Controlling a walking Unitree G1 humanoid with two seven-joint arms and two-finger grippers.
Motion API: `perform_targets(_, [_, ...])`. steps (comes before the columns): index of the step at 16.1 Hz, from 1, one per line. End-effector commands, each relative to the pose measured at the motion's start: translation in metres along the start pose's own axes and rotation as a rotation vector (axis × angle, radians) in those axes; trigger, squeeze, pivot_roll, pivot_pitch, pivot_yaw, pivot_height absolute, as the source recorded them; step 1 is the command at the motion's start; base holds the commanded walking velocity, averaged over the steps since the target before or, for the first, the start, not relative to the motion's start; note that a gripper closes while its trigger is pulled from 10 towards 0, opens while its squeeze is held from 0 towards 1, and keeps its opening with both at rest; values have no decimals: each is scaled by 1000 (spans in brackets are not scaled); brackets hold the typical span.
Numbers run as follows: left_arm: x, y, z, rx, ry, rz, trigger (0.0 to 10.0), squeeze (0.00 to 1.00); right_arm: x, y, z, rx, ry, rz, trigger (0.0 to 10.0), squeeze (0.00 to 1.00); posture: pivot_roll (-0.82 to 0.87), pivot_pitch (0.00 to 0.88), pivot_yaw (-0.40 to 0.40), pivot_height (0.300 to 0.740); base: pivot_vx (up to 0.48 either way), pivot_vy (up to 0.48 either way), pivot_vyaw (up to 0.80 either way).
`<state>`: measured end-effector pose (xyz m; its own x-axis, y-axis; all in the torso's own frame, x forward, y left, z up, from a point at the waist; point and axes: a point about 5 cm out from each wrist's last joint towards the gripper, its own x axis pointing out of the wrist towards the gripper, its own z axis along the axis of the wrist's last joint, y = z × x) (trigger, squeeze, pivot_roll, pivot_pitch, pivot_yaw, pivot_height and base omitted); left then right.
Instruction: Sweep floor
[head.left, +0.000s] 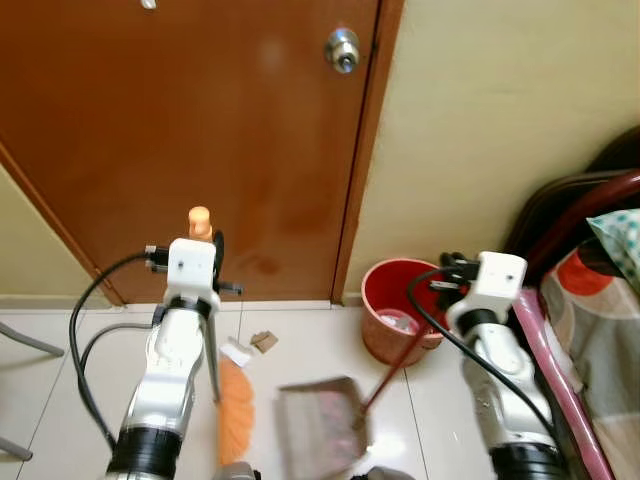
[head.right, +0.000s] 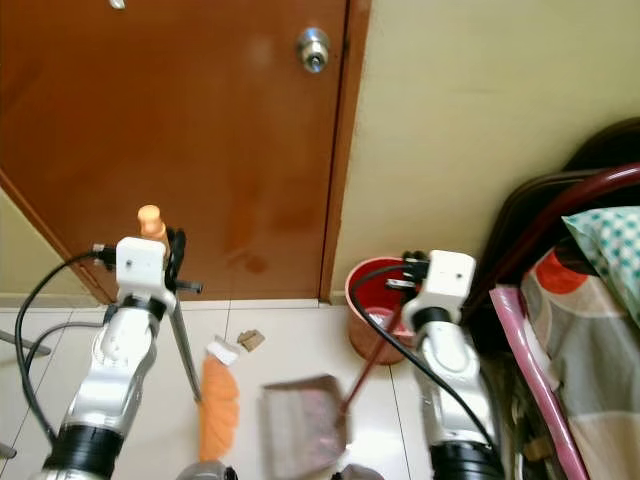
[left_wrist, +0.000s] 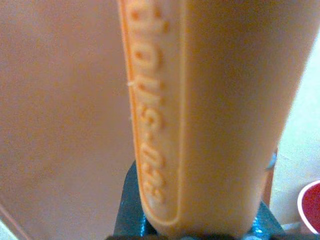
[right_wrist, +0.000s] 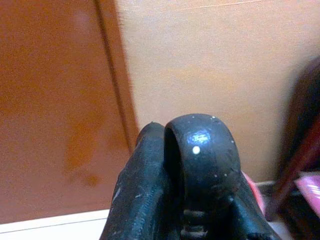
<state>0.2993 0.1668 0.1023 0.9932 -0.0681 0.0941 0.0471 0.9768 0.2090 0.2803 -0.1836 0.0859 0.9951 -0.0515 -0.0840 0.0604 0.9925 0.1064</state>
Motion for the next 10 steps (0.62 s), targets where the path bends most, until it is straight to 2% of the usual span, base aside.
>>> perform_targets(1, [15,6,16,34,-76,21,10000,0,-2,-11,10,-14,-29,-26,10000,0,-64,86,-42,740,0,0,0])
perform_targets(3, [30,11,26,25,-103,34,10000,0,-6,-18,13,-25,-30,-44,10000,0,-87,94,-41,740,0,0,0])
perform_targets(8, [44,14,34,34,-132,44,10000,0,-11,-18,15,-32,-22,-36,10000,0,-102,102,-46,740,0,0,0])
perform_targets(9, [47,12,38,32,-154,30,10000,0,-10,-17,15,-32,-21,-33,10000,0,-102,102,-46,740,0,0,0])
perform_targets(10, [50,0,43,46,-182,-41,10000,0,-10,-17,15,-31,-19,-32,10000,0,-102,102,-46,740,0,0,0])
